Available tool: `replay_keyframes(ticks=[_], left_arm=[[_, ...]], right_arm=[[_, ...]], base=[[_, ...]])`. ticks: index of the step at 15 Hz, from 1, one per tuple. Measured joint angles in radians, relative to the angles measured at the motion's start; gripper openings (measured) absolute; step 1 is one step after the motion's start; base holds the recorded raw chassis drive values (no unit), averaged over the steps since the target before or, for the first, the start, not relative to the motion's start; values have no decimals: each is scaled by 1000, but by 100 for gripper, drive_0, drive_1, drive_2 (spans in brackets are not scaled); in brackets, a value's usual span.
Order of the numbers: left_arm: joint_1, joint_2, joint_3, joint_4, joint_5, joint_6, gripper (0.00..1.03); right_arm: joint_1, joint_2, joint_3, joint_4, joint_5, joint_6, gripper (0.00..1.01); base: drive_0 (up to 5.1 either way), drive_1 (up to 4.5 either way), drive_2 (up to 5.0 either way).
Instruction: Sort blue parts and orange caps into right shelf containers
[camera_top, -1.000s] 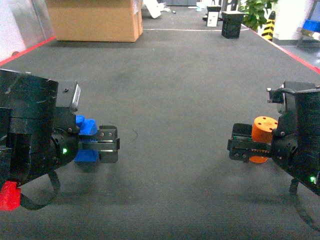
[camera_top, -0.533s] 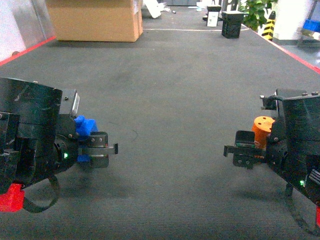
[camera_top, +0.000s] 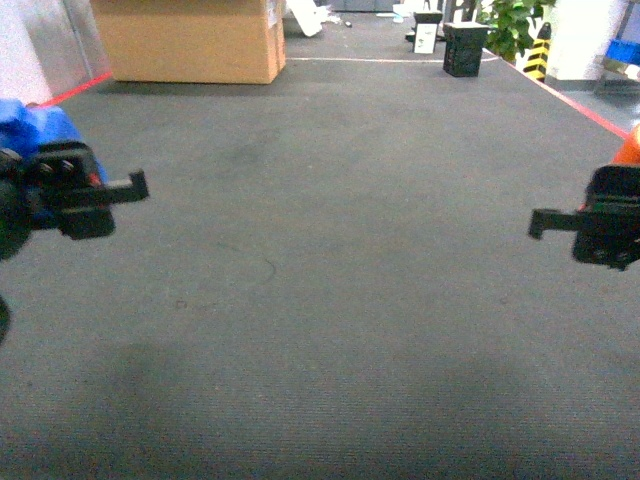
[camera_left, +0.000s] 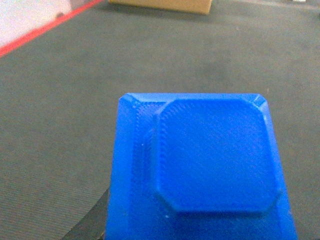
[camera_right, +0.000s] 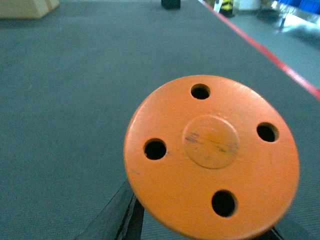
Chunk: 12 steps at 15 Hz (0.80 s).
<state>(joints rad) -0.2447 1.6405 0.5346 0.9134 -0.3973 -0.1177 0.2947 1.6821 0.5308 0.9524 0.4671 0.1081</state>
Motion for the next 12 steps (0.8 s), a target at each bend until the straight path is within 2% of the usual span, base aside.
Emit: replay_keyframes(ticks=[2, 5, 7, 9, 11, 12], left_arm=[[-18, -222, -113, -28, -64, 49, 43], [-84, -600, -221, -164, -178, 126, 43], [-106, -831, -243, -288, -238, 141, 43], [-139, -1006, -258, -348, -286, 148, 43], [-124, -1059, -260, -357, -290, 146, 43], [-113, -1035, -259, -351, -279, 143, 43]], right_arm=[[15, -213, -114, -35, 49, -51, 41], [60, -621, -236, -191, 132, -122, 41], [67, -841, -261, -291, 173, -150, 41], [87, -1032, -280, -378, 209, -167, 41], [111, -1093, -278, -395, 233, -166, 41], [119, -1072, -275, -423, 223, -161, 41]], base=[[0, 0, 0], [0, 0, 0], [0, 0, 0], [0, 0, 0], [0, 0, 0], [0, 0, 0]])
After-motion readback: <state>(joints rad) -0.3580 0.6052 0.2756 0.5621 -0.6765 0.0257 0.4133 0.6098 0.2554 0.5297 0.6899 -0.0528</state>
